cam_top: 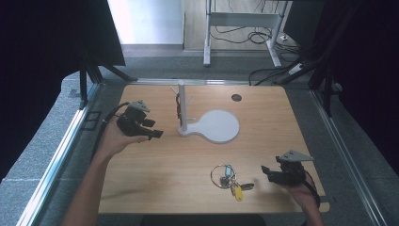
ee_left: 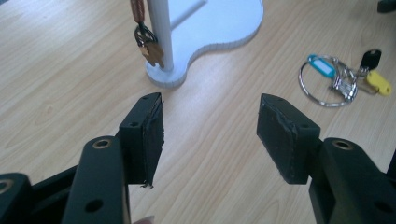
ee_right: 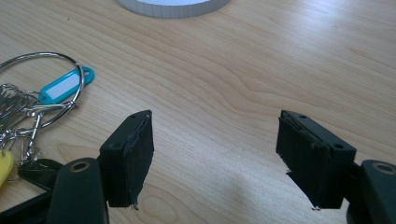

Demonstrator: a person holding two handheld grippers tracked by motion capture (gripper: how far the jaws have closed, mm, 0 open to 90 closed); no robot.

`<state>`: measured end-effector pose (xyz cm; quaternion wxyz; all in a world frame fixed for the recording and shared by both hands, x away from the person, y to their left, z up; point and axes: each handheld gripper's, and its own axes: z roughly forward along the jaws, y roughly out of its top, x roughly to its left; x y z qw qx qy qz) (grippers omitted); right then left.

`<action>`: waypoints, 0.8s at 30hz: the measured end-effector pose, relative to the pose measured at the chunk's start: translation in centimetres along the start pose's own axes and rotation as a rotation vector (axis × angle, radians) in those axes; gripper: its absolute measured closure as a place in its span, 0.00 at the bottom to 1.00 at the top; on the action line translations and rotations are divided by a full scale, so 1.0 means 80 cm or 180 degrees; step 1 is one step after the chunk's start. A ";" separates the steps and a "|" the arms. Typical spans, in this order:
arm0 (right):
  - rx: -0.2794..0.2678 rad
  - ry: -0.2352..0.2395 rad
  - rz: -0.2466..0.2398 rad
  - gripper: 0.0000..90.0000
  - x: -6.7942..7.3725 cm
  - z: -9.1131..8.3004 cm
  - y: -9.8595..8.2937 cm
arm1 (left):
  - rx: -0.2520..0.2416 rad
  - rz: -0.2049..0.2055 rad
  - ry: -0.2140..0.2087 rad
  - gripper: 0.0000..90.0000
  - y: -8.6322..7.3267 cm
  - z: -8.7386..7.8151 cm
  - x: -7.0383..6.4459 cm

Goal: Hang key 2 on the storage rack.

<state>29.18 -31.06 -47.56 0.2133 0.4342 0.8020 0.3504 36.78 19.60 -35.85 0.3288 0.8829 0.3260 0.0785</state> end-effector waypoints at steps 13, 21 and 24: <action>0.0105 0.0161 -0.0195 0.31 0.002 0.004 0.017 | 0.0104 0.0077 0.0023 0.47 -0.022 0.012 -0.020; 0.0264 0.0289 -0.0425 0.34 0.005 0.005 0.038 | 0.0067 0.0025 0.0025 0.47 -0.047 0.024 -0.031; 0.0247 0.0318 -0.0500 0.38 0.005 0.002 0.048 | 0.0097 0.0044 -0.0006 0.47 -0.052 0.031 -0.032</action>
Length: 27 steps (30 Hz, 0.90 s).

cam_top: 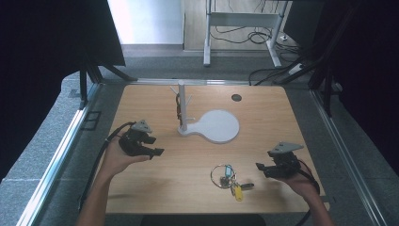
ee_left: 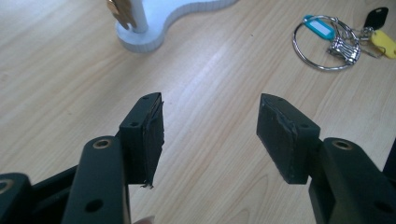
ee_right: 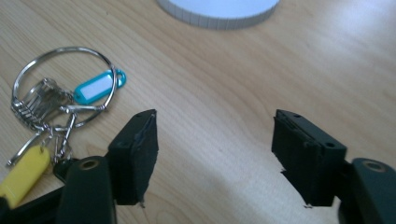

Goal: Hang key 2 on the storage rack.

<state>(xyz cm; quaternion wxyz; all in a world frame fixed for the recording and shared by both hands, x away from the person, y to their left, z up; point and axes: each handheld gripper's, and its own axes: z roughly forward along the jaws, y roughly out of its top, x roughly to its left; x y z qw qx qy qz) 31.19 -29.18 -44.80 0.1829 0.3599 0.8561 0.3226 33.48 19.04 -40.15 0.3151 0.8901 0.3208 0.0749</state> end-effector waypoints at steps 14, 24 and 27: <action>0.0367 0.0113 -0.0243 0.41 -0.010 0.002 0.046 | 0.0051 -0.0039 0.0038 0.47 -0.020 0.018 -0.002; 0.0719 0.0272 -0.0464 0.49 0.019 0.018 0.076 | -0.0055 -0.0115 0.0020 0.47 -0.037 0.023 0.002; 0.0900 0.0359 -0.0523 0.52 0.028 0.032 0.081 | -0.0022 -0.0107 0.0015 0.47 -0.038 0.026 0.000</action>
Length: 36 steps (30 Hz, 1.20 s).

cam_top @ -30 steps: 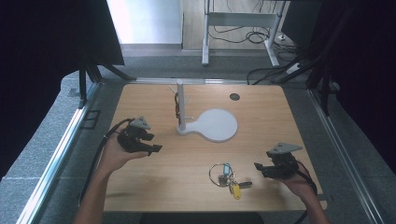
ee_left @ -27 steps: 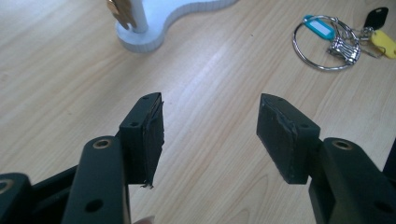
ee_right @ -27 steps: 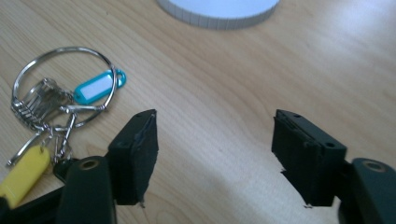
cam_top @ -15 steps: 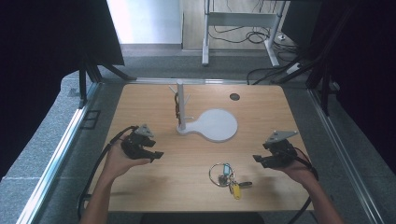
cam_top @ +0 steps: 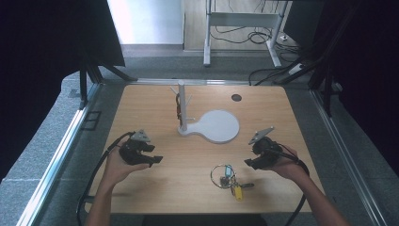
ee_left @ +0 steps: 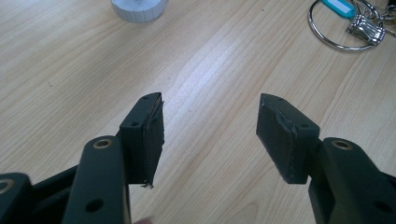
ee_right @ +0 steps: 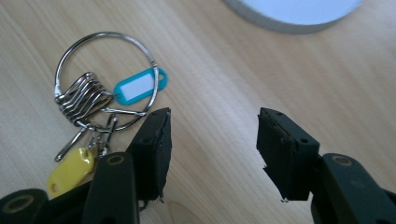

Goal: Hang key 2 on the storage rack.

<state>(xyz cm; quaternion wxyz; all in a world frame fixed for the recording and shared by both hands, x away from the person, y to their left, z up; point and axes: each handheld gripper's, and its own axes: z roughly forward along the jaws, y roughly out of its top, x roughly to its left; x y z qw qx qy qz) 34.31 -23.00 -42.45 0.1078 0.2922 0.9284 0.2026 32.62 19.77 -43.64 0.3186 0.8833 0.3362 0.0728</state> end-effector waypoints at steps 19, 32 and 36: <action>0.0576 0.0187 -0.0453 0.65 0.045 0.064 0.065 | 0.0095 0.0003 -0.0112 0.46 -0.008 0.015 -0.004; 0.0881 0.0264 -0.0618 0.75 0.050 0.101 0.085 | 0.0029 -0.0073 -0.0097 0.46 -0.015 0.006 0.003; 0.0966 0.0288 -0.0699 0.78 0.053 0.108 0.090 | -0.0004 -0.0090 -0.0103 0.46 -0.016 0.004 0.004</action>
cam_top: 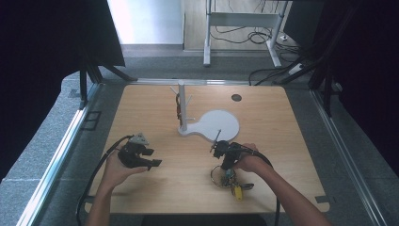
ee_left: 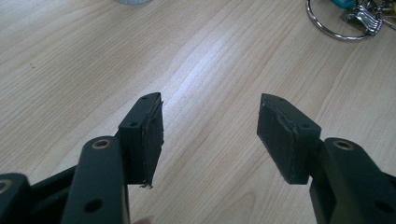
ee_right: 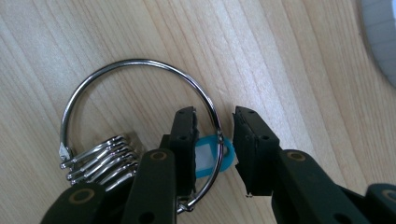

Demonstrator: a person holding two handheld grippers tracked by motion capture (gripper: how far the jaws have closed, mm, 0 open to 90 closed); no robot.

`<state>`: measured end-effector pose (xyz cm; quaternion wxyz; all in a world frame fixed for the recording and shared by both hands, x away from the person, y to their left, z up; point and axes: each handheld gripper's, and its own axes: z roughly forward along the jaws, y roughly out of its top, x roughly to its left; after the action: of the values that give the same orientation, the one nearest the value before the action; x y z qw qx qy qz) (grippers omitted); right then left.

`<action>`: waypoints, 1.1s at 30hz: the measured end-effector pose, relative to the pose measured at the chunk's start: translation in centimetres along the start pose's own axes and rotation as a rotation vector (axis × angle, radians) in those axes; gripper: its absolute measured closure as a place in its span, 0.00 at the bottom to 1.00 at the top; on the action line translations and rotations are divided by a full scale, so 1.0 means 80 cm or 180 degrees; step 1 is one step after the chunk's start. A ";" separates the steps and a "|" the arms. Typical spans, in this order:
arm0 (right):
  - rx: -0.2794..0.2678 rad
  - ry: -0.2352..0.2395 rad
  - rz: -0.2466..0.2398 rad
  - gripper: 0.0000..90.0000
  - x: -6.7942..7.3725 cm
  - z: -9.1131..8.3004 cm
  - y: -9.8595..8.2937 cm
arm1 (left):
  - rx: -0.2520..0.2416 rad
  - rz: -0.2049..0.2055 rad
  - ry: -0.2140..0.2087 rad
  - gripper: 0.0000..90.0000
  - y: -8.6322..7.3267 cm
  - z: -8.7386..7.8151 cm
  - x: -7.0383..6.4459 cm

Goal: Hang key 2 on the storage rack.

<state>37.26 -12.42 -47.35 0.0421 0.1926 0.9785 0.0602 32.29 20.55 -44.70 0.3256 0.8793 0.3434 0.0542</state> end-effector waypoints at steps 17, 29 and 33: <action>0.0095 0.0090 -0.0018 0.90 -0.006 0.005 0.006 | 0.0005 0.0002 -0.0035 0.46 -0.001 0.002 0.001; 0.0105 0.0037 -0.0036 0.97 -0.005 0.005 0.007 | 0.0029 0.0006 -0.0060 0.47 -0.001 0.006 0.000; 0.0132 -0.0084 -0.0084 0.99 0.000 0.003 0.010 | 0.0018 0.0009 -0.0061 0.47 -0.001 0.005 0.000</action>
<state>37.54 -11.68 -47.51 0.0518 0.1812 0.9814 0.0368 32.39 20.41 -45.06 0.3263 0.8811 0.3392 0.0454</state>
